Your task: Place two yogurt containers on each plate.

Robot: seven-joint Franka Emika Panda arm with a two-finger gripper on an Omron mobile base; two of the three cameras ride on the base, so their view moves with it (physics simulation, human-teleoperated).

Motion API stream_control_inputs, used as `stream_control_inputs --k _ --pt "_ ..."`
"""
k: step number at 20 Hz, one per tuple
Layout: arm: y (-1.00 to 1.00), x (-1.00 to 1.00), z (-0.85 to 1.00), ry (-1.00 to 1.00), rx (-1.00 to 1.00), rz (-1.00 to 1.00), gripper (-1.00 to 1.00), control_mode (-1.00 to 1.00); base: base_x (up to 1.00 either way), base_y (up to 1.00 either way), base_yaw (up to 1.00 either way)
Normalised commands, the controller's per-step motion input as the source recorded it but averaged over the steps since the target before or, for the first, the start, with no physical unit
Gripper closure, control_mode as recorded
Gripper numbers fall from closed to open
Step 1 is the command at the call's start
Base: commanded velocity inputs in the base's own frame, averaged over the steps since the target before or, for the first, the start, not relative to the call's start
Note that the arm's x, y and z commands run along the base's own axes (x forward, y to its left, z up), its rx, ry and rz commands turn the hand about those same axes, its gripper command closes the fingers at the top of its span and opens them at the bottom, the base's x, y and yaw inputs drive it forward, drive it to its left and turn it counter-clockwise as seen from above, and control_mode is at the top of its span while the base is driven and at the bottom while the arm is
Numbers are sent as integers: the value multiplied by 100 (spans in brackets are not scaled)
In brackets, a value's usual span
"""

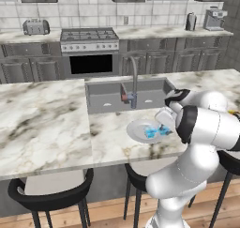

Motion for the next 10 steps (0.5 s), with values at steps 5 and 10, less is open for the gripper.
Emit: stream_control_inputs --k 5,10 --pt "14 0 -22 0 0 0 100 -100 0 0 0" --pt "22 1 -12 0 1 0 100 -100 0 0 0"
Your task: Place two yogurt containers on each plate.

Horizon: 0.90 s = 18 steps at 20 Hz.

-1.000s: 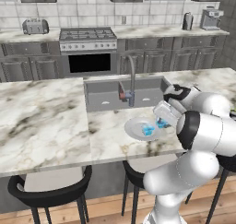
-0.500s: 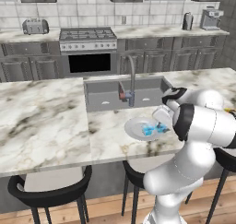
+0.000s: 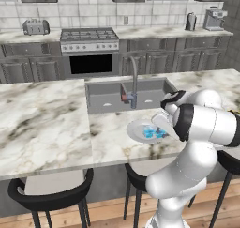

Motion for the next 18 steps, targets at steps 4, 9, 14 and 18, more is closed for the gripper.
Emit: stream_control_inputs --k 4,9,14,18 --pt "11 3 -9 0 0 0 100 -100 0 0 0" --pt "4 11 0 0 0 1 100 -100 0 0 0" --pt "13 27 0 0 0 2 -100 -100 0 0 0" --pt "0 8 0 0 1 2 -100 -100 0 0 0"
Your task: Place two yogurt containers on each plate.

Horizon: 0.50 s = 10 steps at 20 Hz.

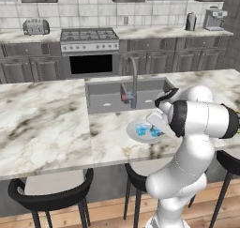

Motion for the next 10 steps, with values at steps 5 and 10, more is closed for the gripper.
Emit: stream_control_inputs --k 5,10 --pt "-19 -14 0 0 1 0 -100 -100 0 0 0" --pt "-11 -37 20 -3 2 0 -100 -100 0 0 0"
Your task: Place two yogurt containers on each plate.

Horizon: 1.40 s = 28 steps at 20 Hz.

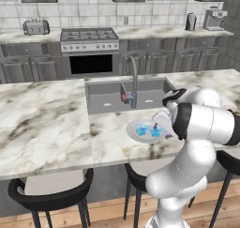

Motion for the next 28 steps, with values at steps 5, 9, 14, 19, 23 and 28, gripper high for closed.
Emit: stream_control_inputs --k 5,9,14,19,23,28 --pt "-7 -61 67 -3 0 0 -100 -100 0 0 0" --pt "9 -89 69 -21 -6 -3 -100 -100 0 0 0" --pt "23 -63 88 -23 -7 -11 -100 -100 0 0 0" --pt "35 -57 90 -33 -3 -13 -100 -100 0 0 0" --pt "38 -54 88 -38 -3 -18 -100 -100 0 0 0" --pt "22 -68 85 -25 0 -14 -100 -100 0 0 0"
